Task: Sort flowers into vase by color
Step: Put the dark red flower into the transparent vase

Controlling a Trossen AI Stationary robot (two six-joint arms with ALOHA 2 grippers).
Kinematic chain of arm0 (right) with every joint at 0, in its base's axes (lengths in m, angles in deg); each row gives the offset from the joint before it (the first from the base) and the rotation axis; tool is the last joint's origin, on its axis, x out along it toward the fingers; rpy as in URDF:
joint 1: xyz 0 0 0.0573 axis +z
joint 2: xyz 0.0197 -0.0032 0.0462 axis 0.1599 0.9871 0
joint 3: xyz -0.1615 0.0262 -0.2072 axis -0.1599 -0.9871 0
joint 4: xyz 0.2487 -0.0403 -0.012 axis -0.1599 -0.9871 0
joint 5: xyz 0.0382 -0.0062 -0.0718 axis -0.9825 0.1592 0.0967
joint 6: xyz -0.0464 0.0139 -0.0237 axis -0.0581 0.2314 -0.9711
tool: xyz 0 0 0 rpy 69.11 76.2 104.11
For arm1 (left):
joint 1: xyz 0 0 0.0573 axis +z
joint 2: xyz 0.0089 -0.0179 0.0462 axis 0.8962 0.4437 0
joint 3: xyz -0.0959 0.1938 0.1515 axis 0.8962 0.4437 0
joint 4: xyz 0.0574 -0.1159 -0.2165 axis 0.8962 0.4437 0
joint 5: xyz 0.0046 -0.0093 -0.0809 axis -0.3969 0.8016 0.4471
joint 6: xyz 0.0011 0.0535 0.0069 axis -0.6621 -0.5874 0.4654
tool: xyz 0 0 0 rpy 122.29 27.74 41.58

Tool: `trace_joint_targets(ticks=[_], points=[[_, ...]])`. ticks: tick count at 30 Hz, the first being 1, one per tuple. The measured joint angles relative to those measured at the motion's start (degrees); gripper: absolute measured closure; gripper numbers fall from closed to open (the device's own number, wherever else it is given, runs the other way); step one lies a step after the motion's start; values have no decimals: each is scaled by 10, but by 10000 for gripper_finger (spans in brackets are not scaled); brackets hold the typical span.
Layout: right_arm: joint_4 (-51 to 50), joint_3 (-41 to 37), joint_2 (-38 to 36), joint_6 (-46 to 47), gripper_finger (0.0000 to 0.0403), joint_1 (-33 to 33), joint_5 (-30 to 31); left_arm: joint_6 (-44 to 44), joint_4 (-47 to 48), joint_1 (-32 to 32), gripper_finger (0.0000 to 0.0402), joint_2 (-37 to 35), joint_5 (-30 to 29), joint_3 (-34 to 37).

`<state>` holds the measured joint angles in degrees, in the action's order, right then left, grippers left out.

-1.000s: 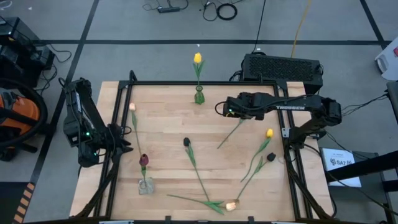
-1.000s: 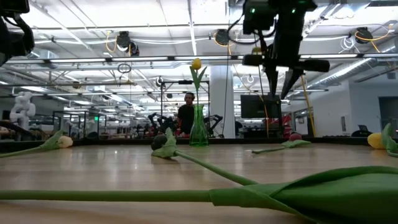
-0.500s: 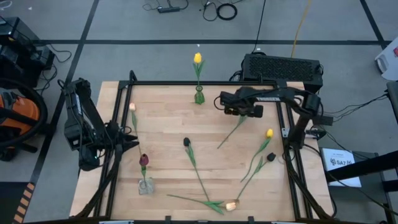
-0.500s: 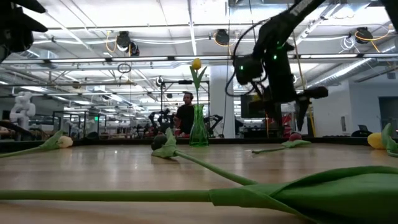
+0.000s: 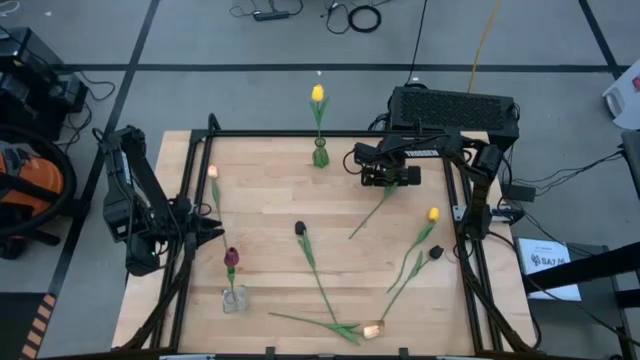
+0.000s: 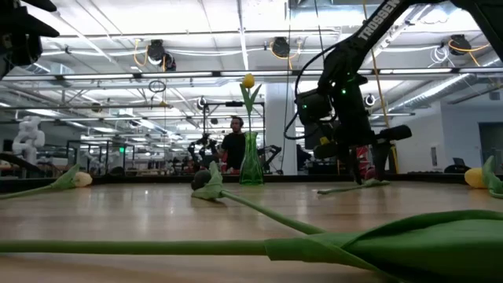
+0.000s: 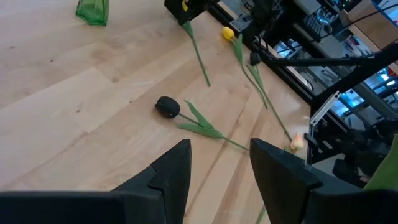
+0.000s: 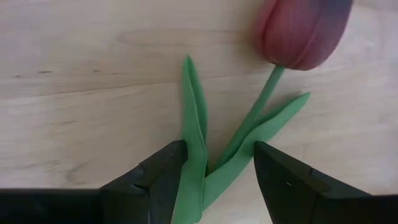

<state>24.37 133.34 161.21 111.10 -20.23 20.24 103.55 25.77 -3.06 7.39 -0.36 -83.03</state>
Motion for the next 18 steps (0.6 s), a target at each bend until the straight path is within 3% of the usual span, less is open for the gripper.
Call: trace_joint_targets(ticks=[5,16,18], points=[[73,-50,-9,5,233,4,-12,0,0,0,230,0,0,0],[130,-68,-66,-22,386,20,62,0,5,0,230,1,-1,0],[134,-69,-81,-29,395,18,82,-4,6,0,230,1,-1,0]])
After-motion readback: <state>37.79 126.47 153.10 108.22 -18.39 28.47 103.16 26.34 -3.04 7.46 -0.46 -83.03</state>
